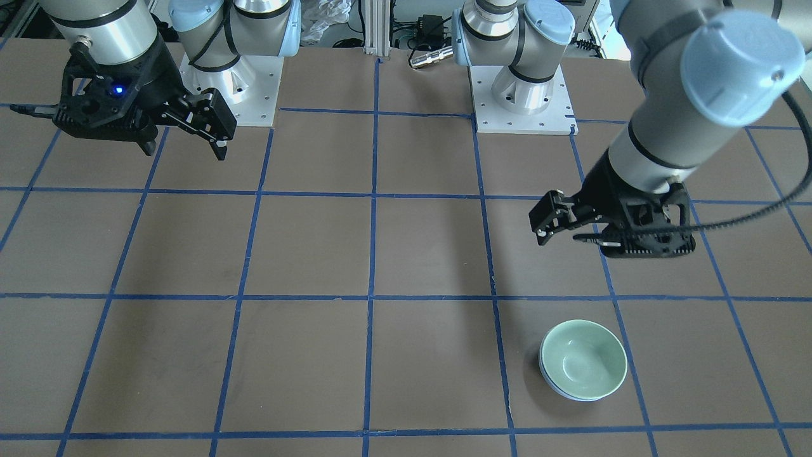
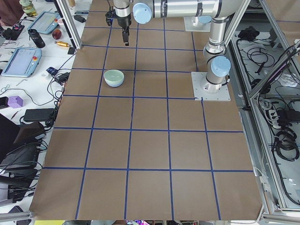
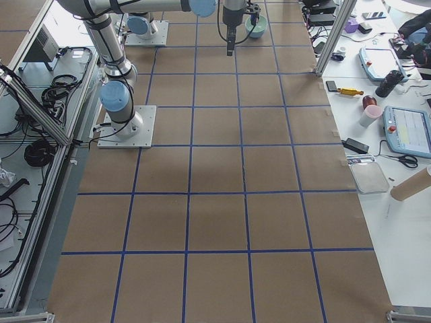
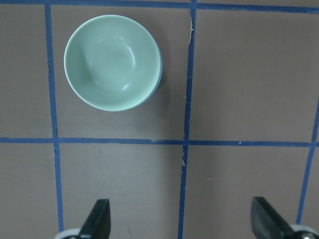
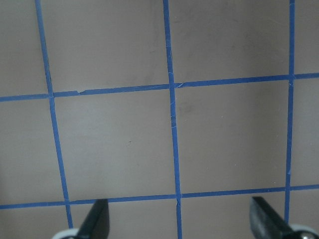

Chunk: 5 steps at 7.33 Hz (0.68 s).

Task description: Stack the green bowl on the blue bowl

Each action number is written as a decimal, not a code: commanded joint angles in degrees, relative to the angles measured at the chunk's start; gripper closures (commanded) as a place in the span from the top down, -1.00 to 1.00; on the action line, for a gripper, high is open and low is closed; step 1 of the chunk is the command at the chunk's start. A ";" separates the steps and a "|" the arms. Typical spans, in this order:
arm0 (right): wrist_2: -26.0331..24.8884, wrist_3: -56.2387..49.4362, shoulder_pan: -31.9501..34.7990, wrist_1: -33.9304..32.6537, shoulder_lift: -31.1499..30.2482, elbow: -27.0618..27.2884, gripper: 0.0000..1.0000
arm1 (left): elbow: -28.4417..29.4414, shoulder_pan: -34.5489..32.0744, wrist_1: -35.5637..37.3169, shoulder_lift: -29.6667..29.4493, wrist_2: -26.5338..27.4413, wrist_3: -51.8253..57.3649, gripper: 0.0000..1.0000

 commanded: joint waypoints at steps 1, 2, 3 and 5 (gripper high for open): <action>0.00 0.00 0.00 -0.05 0.00 0.00 1.00 | -3.11 -1.09 -1.42 5.20 0.16 0.04 1.00; 0.00 0.00 0.00 -0.05 0.00 0.00 1.00 | -3.91 -1.01 -1.33 6.35 0.24 0.22 1.00; 0.00 0.00 0.00 0.04 0.00 0.00 1.00 | -3.92 -0.74 -0.55 6.27 0.16 0.65 1.00; 0.00 0.00 0.00 0.04 0.00 0.00 1.00 | -3.92 -0.74 -0.54 6.36 0.16 0.66 1.00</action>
